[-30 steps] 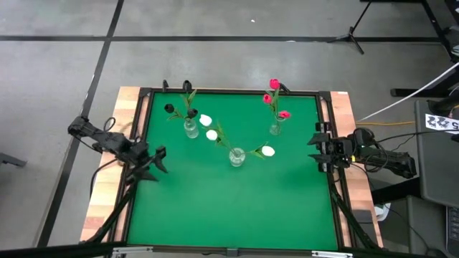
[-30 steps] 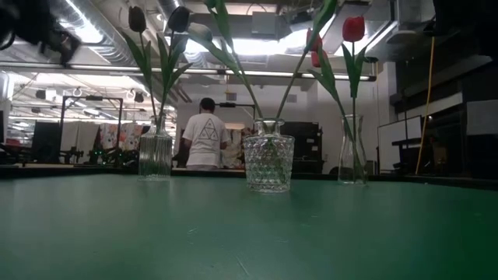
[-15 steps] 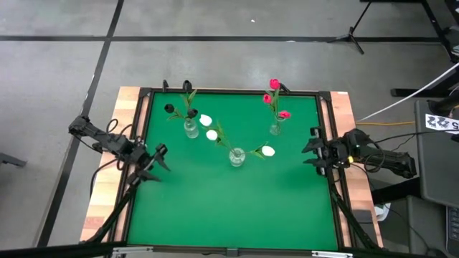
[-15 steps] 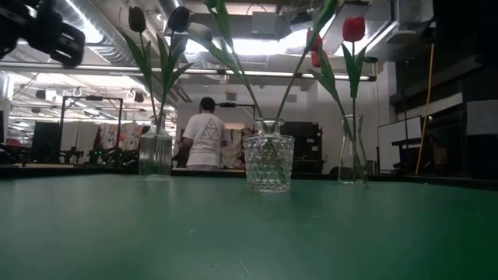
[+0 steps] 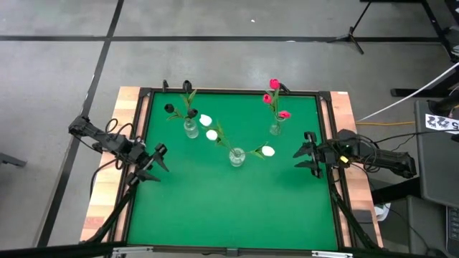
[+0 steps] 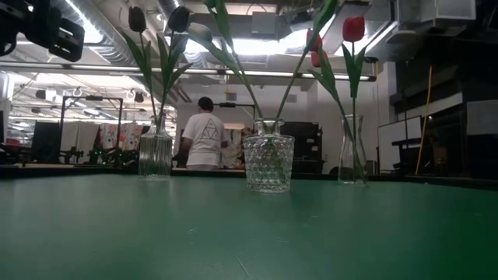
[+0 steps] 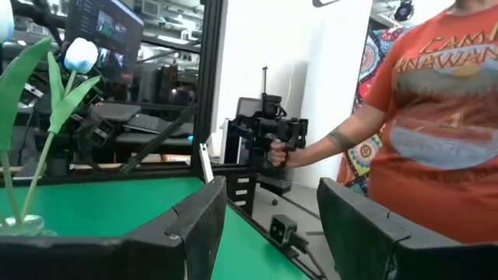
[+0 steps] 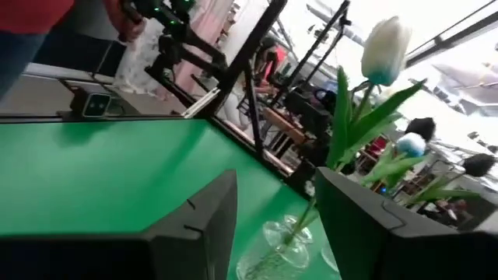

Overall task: Sort flowers into vase by color
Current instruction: Return to Home Position

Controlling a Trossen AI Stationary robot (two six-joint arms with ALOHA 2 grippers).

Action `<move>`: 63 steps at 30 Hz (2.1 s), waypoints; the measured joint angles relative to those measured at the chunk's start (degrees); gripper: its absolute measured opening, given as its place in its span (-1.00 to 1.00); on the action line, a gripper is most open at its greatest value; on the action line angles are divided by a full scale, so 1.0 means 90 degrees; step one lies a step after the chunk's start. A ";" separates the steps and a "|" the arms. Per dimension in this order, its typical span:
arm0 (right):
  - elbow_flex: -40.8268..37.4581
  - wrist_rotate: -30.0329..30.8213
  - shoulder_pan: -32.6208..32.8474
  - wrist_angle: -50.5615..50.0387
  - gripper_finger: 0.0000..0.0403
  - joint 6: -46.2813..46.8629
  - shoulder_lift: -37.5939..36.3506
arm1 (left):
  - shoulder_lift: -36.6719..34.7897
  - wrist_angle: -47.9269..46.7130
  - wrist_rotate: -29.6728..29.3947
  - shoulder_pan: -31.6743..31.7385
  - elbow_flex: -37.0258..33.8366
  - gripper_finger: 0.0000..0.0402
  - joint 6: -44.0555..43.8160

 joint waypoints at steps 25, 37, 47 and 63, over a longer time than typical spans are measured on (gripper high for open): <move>0.0000 0.2734 0.0000 -0.0327 -0.14 0.1110 0.0741 | 0.0000 -0.0138 -0.0370 -0.0001 0.0000 0.00 -0.0089; 0.0000 0.1080 0.0007 0.0498 -0.14 0.1955 0.0655 | 0.0000 -0.0116 -0.0389 0.0000 0.0002 0.00 -0.0048; -0.0002 0.1534 0.0005 0.0984 -0.14 0.0749 0.0656 | 0.0000 -0.0059 -0.0386 -0.0002 0.0002 0.00 -0.0100; -0.0002 0.1435 0.0000 0.1048 -0.14 0.0647 0.0656 | 0.0007 -0.1124 -0.0389 -0.0002 0.0007 0.00 -0.0938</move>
